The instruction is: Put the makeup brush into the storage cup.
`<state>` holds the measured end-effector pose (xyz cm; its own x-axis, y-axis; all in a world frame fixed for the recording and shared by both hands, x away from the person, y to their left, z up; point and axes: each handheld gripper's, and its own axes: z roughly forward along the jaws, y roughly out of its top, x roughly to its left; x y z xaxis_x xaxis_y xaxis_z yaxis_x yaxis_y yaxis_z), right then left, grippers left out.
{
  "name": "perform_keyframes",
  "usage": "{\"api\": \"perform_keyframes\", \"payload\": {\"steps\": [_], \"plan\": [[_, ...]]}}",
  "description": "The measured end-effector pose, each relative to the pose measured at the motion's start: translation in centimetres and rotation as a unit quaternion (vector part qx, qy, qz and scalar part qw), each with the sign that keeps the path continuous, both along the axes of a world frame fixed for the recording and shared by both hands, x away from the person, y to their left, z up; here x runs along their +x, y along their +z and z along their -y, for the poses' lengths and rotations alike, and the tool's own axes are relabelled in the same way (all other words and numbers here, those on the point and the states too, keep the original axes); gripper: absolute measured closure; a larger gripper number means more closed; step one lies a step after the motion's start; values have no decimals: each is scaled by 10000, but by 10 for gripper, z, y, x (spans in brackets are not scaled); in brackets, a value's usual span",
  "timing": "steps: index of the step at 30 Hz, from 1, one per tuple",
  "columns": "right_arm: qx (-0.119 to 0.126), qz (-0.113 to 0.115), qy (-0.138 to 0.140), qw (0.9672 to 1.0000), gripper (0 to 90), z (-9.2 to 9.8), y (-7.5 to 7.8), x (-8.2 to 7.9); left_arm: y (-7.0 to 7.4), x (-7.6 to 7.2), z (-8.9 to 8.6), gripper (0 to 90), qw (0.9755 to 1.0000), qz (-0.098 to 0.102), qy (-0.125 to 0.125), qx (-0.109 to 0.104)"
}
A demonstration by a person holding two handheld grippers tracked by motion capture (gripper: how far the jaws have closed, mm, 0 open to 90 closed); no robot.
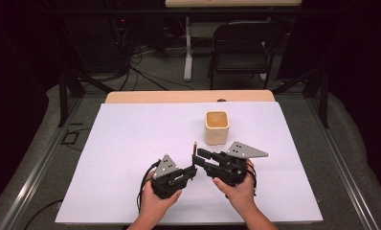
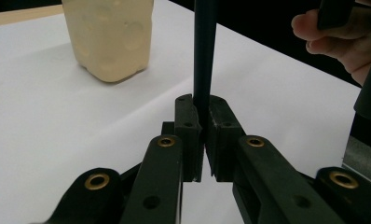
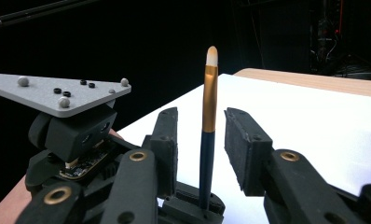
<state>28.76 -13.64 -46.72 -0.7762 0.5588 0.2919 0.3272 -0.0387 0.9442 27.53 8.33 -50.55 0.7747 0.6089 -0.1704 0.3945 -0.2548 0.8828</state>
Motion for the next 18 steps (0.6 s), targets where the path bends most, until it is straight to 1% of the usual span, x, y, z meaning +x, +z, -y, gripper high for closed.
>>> {"api": "perform_keyframes", "payload": {"steps": [1, 8, 18], "plan": [[-5, -11, 4, 10000, 643, 0, 0, 0, 0, 0, 0, 836, 10000, 23, -5, 39], [22, -48, 3, 10000, 645, 0, 1, 0, 0, -2, 3, 836, 9999, 90, -52, 125], [65, -186, 8, 9998, 666, 3, 2, 2, -1, -3, 5, 837, 9998, 92, -93, 173]]}}
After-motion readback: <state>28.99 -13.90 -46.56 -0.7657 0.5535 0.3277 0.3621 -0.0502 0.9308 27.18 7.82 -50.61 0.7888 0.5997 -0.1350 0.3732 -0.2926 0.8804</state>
